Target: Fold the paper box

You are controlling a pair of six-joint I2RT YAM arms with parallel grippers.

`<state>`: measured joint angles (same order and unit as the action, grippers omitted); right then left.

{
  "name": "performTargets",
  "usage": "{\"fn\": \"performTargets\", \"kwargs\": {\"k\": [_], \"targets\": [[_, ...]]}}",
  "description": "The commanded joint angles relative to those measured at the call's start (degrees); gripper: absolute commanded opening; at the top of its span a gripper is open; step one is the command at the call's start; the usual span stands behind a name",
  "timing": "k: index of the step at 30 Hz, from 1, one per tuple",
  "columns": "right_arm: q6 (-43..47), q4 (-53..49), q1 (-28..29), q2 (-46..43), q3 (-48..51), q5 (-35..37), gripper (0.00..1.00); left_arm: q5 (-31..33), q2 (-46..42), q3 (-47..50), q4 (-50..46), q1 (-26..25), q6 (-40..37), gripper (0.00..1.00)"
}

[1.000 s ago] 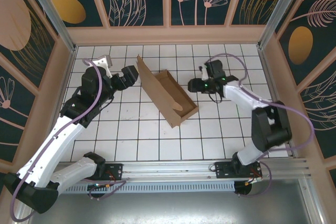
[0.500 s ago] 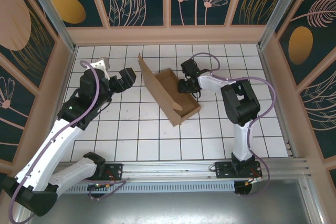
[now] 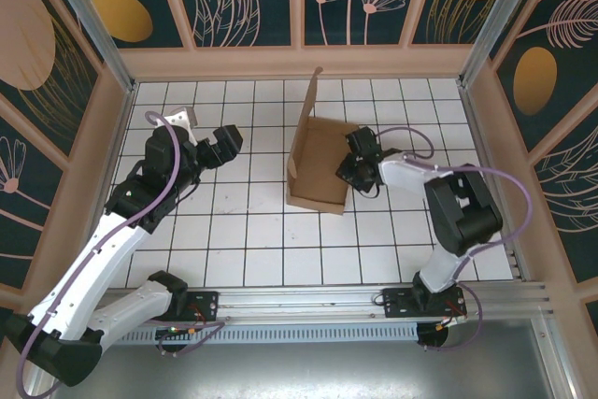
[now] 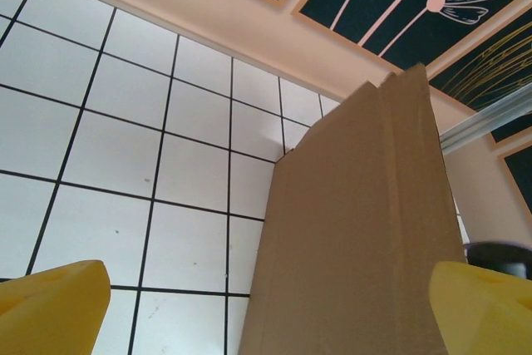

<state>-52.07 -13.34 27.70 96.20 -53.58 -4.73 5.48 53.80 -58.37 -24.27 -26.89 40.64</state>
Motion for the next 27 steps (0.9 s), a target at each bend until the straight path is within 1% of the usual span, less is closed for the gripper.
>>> {"fn": "performTargets", "kwargs": {"k": [1, 3, 6, 7, 8, 10, 12, 13, 15, 17, 19, 20, 22, 27], "targets": [[-4.9, 5.4, 3.2, -4.6, 1.6, -8.4, 0.45, 1.3, 0.2, -0.1, 2.0, 0.4, 0.2, 0.98], [1.8, 0.5, 4.6, -6.8, -0.2, -7.3, 0.58, 2.2, 0.1, -0.7, 1.7, 0.4, -0.2, 0.98], [12.0, -6.7, 4.0, -10.8, -1.6, -2.8, 0.66, 3.8, -0.4, -1.3, 0.7, 0.4, -1.0, 0.99], [15.1, -8.4, 4.0, -12.0, -2.0, -0.9, 0.68, 4.2, -0.5, -1.4, 0.4, 0.4, -1.2, 0.98], [18.9, -9.2, 1.8, -13.3, -2.2, 0.4, 0.69, 4.6, -0.8, -1.3, 0.1, 0.4, -1.3, 0.99], [27.0, -9.3, -0.1, -14.5, -3.9, 4.2, 0.69, 5.5, -1.3, -1.0, -0.5, 0.4, -1.1, 0.98], [37.0, -6.4, -1.2, -13.1, -6.2, 9.1, 0.66, 6.4, -1.6, -0.5, -1.1, 0.3, -0.7, 0.98], [41.5, -4.3, -1.8, -11.8, -7.0, 10.3, 0.65, 6.5, -1.7, -0.3, -1.2, 0.4, -0.4, 0.98], [52.8, 2.5, -4.2, -8.3, -7.4, 8.2, 0.64, 5.9, -1.7, 0.1, -1.3, 0.4, 0.2, 0.98], [61.3, 7.9, -6.3, -5.7, -8.1, 5.9, 0.63, 5.0, -1.5, 0.0, -1.6, 0.3, 0.7, 0.98], [68.6, 9.1, -8.3, -2.9, -10.3, -1.3, 0.62, 4.1, -1.2, -0.7, -2.5, 0.3, 0.0, 0.98], [71.8, 8.2, -8.7, -1.0, -12.2, -3.1, 0.61, 4.1, -1.2, -1.2, -3.2, 0.4, -0.6, 0.98], [74.7, 7.0, -9.2, 2.4, -15.3, -4.7, 0.62, 4.0, -1.6, -1.2, -3.5, 0.4, -1.9, 0.98], [75.5, 5.8, -9.1, 11.2, -22.2, -7.3, 0.65, 2.6, -3.0, 0.7, -2.9, 0.4, -2.2, 0.98]]}}
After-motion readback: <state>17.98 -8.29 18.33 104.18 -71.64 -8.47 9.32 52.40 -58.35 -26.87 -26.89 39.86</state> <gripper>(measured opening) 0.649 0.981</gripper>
